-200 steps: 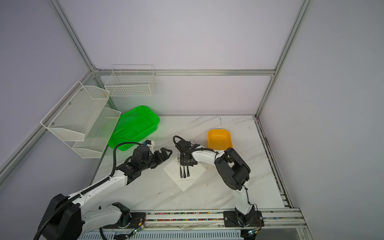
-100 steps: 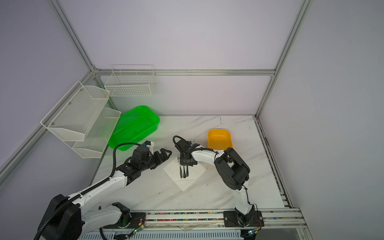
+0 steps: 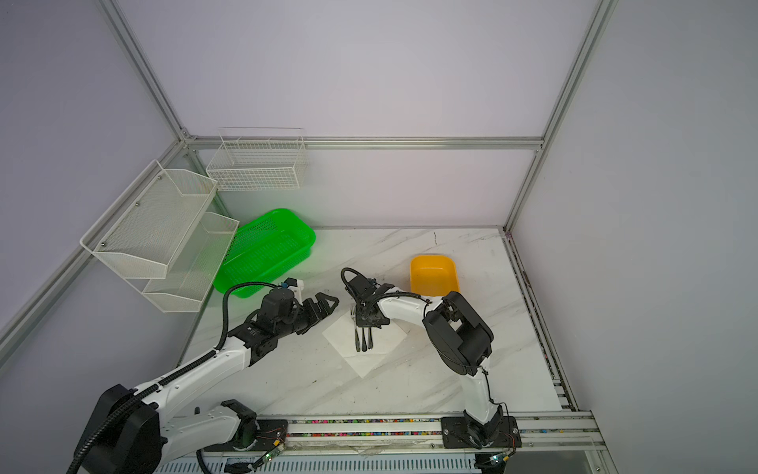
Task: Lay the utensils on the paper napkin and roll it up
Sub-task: 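Lower the knife onto the napkin next to the spoon with the right gripper, then open the right gripper and draw it back from the knife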
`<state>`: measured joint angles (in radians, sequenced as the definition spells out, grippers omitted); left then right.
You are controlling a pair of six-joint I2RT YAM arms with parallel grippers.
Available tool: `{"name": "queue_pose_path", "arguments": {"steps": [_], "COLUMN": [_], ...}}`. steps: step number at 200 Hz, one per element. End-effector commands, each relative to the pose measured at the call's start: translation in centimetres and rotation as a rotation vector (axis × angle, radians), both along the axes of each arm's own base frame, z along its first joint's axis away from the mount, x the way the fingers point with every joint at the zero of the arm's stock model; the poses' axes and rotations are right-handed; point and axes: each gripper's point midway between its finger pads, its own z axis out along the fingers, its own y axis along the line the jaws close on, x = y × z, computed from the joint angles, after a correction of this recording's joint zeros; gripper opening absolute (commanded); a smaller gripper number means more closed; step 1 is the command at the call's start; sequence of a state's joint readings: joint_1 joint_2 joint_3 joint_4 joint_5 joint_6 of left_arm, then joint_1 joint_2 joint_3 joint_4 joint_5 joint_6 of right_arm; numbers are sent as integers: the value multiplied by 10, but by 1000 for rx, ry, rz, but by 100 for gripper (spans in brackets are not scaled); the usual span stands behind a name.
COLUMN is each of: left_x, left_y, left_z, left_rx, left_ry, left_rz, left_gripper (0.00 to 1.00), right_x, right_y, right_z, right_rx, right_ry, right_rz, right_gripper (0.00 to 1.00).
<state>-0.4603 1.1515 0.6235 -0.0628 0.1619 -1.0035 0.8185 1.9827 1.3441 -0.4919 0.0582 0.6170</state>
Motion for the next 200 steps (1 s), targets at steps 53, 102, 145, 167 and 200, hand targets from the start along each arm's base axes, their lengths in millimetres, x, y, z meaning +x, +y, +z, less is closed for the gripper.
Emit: {"name": "queue_pose_path", "arguments": {"steps": [53, 102, 145, 167, 200], "left_x": [-8, -8, -12, -16, -18], "left_y": [5, 6, 4, 4, 4], "left_z": [-5, -5, -9, -15, -9], "left_rx": [-7, -4, 5, 4, 0], "left_ry": [-1, -2, 13, 25, 12], "left_rz": [2, 0, -21, -30, -34], "left_gripper": [97, 97, 97, 97, 97], "right_x": [-17, -17, -17, -17, -12], "right_y": [-22, -26, -19, -17, -11], "right_z": [-16, -16, -4, 5, 34], "right_rx": [-83, -108, -56, -32, 37], "right_ry": [67, 68, 44, 32, -26], "right_rz": [-50, -33, -15, -13, -6], "right_gripper": [13, 14, 19, 20, 34]}}
